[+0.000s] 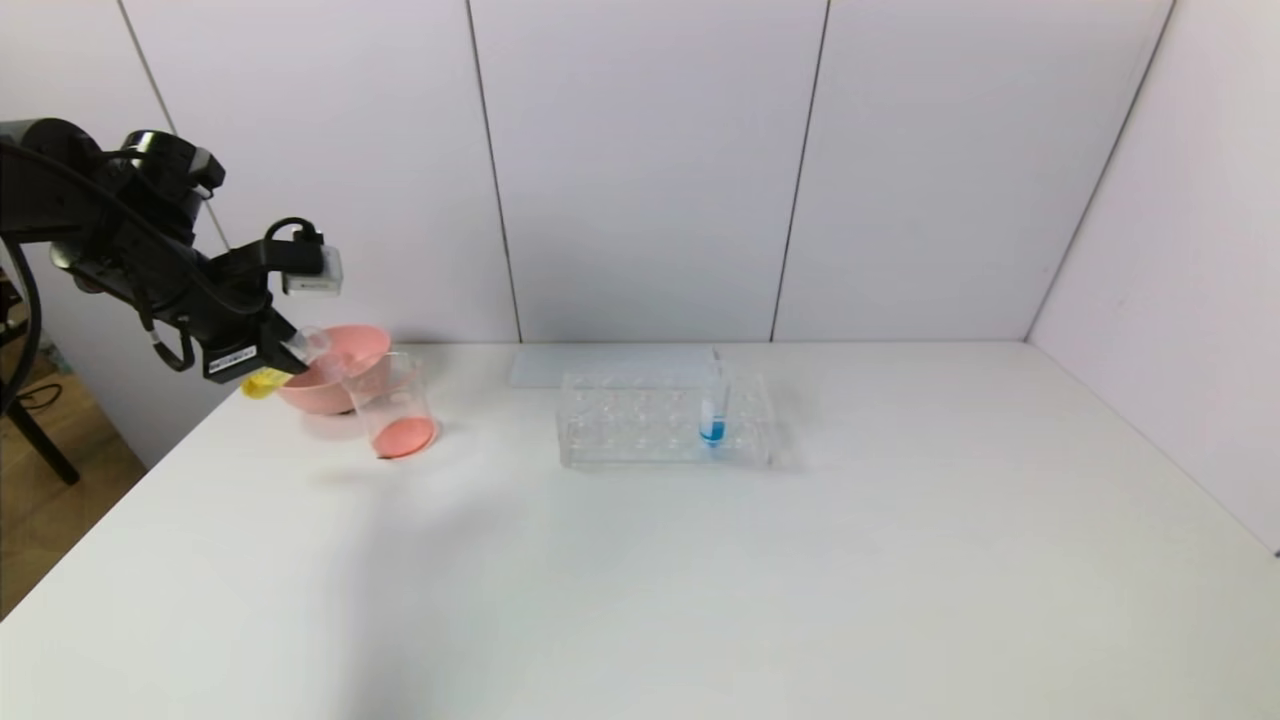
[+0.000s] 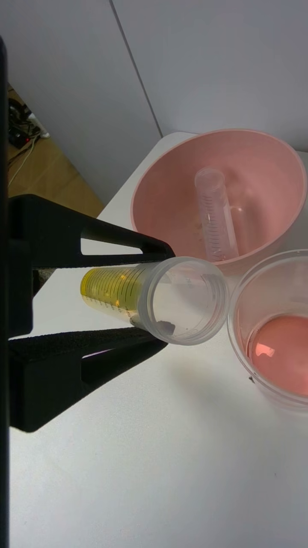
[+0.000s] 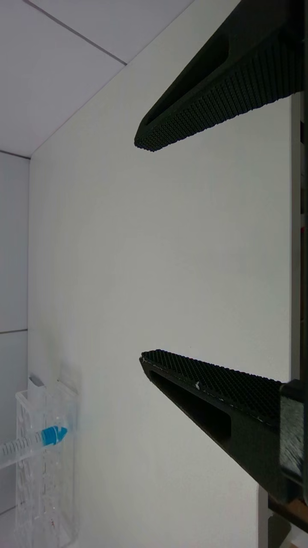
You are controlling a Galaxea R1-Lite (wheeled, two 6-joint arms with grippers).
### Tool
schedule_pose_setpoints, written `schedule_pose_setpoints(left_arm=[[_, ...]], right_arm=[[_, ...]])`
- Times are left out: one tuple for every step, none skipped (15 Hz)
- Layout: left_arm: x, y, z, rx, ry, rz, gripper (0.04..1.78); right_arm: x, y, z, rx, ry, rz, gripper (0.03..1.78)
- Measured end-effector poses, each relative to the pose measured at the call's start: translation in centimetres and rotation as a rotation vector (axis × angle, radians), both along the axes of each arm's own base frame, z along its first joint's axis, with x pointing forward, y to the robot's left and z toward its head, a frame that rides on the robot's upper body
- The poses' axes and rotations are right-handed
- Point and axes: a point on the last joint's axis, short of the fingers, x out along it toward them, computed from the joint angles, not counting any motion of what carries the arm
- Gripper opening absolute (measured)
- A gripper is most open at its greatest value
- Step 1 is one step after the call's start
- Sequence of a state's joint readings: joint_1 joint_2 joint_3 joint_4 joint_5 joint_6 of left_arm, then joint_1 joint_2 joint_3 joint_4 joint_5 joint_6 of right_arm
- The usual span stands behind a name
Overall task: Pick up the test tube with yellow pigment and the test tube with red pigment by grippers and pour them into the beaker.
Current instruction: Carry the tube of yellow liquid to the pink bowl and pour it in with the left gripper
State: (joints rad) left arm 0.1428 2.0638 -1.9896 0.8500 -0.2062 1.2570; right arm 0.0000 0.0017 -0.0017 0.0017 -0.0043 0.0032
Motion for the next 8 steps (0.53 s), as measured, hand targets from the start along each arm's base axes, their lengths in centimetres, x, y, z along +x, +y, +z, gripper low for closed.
schedule_pose_setpoints(left_arm=[[0.1,-0.1,-0.1,0.008,0.003,0.001,0.43],[0.2,-0.3,-0.2,0.025,0.007,0.010,0.43],[0.2,-0.4,-0.3,0.037,0.010,0.016,0.43],[0.3,-0.5,-0.3,0.046,0.012,0.018,0.43],[0.3,-0.7,-0.4,0.056,0.014,0.020,0.43],[0.4,-0.9,-0.4,0.065,0.016,0.021,0.43],[0.5,-1.0,-0.5,0.068,0.018,0.019,0.43],[0.6,-1.3,-0.6,0.069,0.015,0.014,0.43]], right_arm=[[0.0,0.0,0.0,0.000,0.000,0.000,1.70],[0.0,0.0,0.0,0.000,0.000,0.000,1.70],[0.0,0.0,0.0,0.000,0.000,0.000,1.70],[0.0,0.0,0.0,0.000,0.000,0.000,1.70],[0.0,0.0,0.0,0.000,0.001,0.000,1.70],[0.0,0.0,0.0,0.000,0.000,0.000,1.70],[0.0,0.0,0.0,0.000,0.000,0.000,1.70],[0.0,0.0,0.0,0.000,0.000,0.000,1.70]])
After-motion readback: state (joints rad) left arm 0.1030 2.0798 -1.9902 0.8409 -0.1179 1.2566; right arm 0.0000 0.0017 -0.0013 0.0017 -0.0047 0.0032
